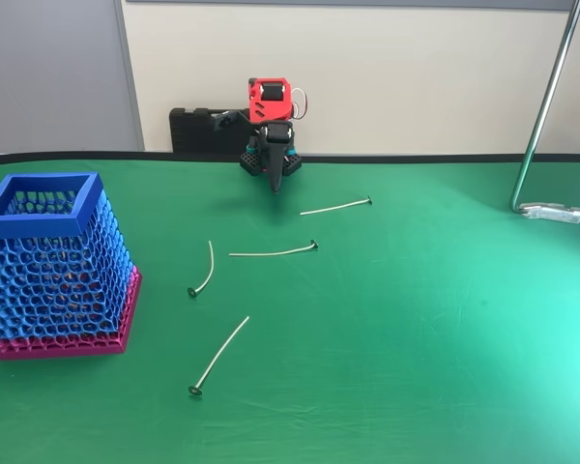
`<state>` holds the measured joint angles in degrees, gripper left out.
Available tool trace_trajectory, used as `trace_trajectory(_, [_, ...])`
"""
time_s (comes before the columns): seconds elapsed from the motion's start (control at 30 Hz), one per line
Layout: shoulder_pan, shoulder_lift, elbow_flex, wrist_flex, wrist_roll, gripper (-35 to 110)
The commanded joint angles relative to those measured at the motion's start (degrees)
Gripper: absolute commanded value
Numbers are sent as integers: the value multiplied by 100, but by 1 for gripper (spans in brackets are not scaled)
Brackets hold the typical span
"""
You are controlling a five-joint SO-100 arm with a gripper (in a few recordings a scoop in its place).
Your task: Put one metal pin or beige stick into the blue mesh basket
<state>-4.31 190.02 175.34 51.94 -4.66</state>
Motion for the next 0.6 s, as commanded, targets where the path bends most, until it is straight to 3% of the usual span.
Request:
trace_trajectory(0.0, [-35, 53, -448, 211, 44, 0])
trace_trajectory(0.33, [-88, -105, -1178, 598, 18, 0])
trace_trajectory(0.57, [-97, -1898, -2180, 290, 220, 0])
